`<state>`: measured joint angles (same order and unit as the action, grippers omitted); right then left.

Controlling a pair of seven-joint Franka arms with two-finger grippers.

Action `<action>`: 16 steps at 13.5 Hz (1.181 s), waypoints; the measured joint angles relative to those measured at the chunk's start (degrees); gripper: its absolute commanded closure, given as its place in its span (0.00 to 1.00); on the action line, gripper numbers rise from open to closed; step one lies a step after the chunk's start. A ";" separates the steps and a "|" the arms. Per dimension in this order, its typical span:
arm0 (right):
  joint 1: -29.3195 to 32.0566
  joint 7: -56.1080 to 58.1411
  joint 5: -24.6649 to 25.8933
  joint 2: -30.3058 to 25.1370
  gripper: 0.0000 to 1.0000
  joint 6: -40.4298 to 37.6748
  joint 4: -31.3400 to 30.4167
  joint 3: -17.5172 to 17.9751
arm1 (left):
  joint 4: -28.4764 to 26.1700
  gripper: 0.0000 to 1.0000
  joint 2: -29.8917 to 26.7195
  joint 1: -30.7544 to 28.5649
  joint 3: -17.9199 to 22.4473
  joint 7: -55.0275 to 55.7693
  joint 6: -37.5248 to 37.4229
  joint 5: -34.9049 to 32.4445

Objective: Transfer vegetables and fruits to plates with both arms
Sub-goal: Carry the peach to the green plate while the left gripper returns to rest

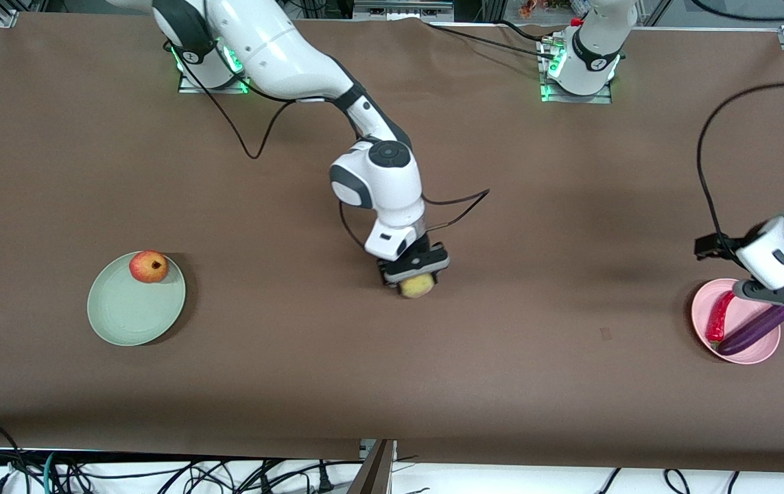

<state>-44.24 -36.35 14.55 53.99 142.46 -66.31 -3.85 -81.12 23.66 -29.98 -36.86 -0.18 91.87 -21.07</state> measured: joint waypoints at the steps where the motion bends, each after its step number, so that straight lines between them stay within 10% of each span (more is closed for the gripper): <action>1: 1.96 3.67 -1.49 -2.22 0.88 -4.41 0.04 0.22 | 1.13 0.00 -1.05 0.28 -0.44 0.98 -1.86 2.11; 3: 5.96 11.63 -4.71 -5.64 0.88 -11.90 -0.20 0.23 | 2.58 0.00 -3.88 3.18 2.88 1.37 -4.07 6.62; 8: 20.61 34.99 -7.79 -9.20 0.88 -20.69 -3.02 0.07 | 0.90 0.00 -11.97 24.94 29.57 7.63 -5.23 19.37; 16: 43.46 69.04 -11.86 -9.78 0.88 -22.74 -7.08 0.47 | -16.38 0.00 -24.68 30.94 34.17 3.01 3.50 19.65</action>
<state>-0.78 32.70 2.70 44.21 119.72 -73.39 -3.38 -97.50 -1.02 0.96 -2.69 2.82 95.36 -1.43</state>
